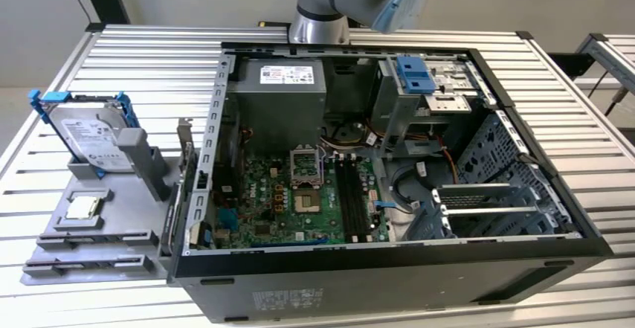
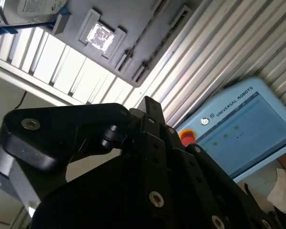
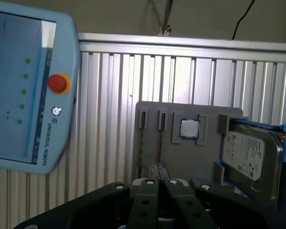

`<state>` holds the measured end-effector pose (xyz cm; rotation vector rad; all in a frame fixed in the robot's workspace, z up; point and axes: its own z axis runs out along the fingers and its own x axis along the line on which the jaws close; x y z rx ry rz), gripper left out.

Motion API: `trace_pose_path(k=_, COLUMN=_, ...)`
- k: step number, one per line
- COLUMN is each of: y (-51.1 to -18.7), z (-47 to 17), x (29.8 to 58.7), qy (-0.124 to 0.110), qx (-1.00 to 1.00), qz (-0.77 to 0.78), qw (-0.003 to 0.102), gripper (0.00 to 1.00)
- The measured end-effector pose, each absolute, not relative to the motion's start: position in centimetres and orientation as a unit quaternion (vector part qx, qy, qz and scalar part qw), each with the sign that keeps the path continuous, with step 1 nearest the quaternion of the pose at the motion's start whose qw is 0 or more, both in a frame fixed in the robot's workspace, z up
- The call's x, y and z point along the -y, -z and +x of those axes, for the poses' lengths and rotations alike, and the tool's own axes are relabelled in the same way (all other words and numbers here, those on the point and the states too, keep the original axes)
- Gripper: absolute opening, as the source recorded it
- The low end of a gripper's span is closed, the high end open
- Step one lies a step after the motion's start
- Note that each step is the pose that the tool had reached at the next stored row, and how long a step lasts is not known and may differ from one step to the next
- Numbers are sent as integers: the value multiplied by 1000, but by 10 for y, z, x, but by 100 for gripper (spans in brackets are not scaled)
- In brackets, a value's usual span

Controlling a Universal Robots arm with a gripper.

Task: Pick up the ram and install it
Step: 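Pick up the ram and move it above insertion slot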

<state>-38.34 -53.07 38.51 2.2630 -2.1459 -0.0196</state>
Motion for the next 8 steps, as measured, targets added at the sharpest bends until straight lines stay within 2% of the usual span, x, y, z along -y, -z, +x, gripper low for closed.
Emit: trace_pose_path(k=8, y=-385, z=-376, x=531, qy=6, qx=678, qz=735, qw=12, gripper=0)
